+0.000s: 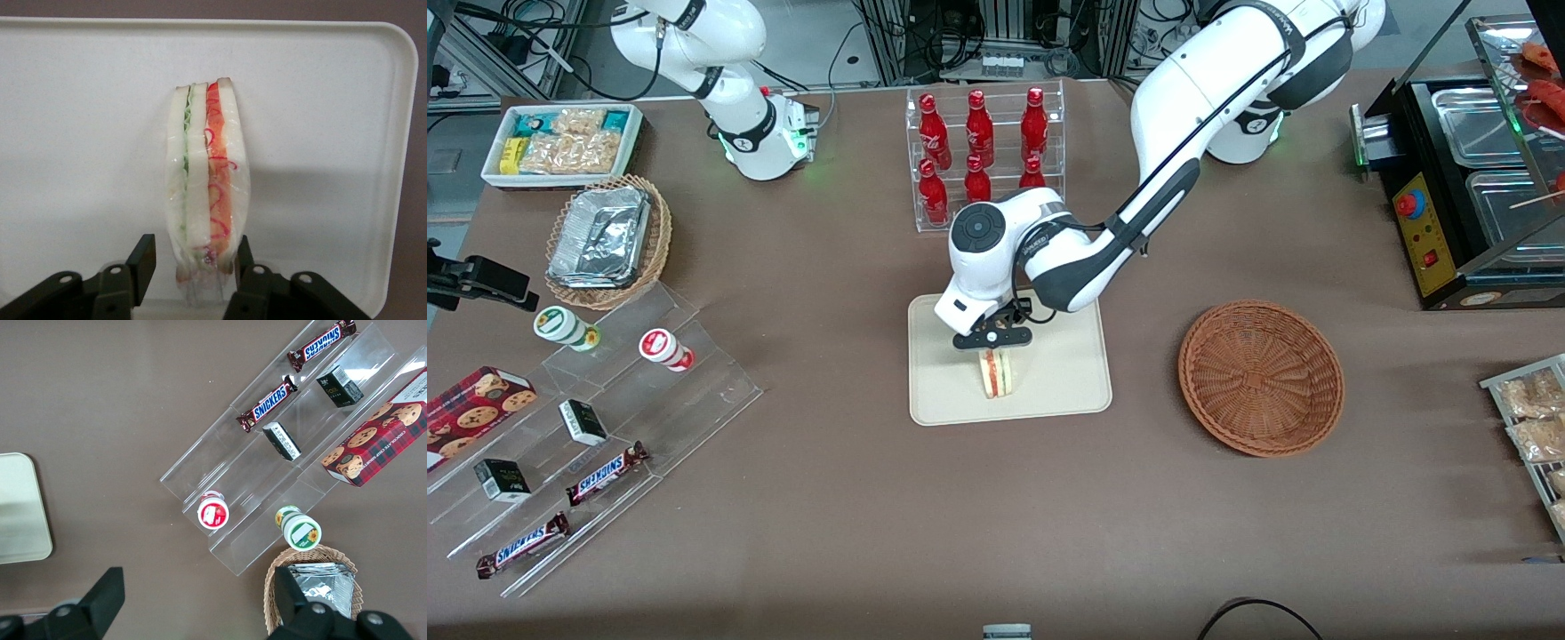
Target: Place sandwich from basket to tray
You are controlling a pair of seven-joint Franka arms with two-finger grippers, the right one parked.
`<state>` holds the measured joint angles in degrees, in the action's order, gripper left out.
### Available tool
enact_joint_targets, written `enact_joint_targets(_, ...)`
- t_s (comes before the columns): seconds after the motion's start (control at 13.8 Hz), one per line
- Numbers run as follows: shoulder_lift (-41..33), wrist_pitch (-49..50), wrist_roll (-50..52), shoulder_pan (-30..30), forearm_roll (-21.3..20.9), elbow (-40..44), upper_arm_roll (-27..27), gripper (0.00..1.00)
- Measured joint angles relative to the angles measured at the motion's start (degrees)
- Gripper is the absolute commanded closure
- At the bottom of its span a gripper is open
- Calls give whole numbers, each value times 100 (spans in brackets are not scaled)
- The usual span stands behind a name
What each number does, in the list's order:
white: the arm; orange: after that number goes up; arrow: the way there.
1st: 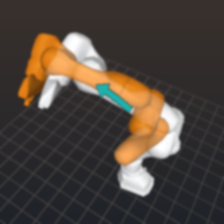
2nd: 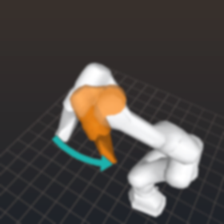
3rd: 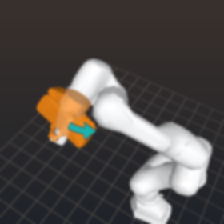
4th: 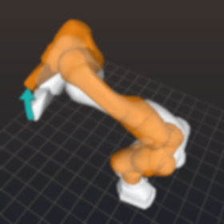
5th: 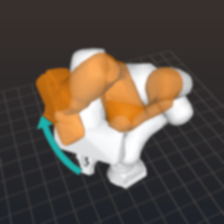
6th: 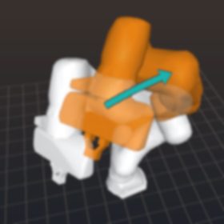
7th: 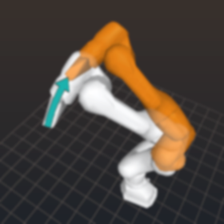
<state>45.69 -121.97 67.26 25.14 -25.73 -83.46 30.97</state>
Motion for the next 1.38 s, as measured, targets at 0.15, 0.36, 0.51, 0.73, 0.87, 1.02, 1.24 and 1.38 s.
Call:
enact_joint_targets(0.15, -119, 39, 154, -7, 8, 76, 2, 0)
enact_joint_targets(0.36, -811, 321, 463, -55, 270, 238, -1, 0)
enact_joint_targets(0.51, -1466, 869, 543, -253, 434, 279, -15, 0)
enact_joint_targets(0.73, -2337, 1707, 479, -913, 932, 292, -42, 0)
enact_joint_targets(0.87, -2830, 2186, -184, -1549, 1415, 291, -59, 0)
enact_joint_targets(1.02, -3231, 2756, -1043, -2141, 1676, 284, -81, 0)
enact_joint_targets(1.24, -3616, 3306, -2174, -2354, 1843, 256, -606, 0)
enact_joint_targets(1.38, -3791, 3558, -3087, -2280, 1999, 238, -1231, 0)
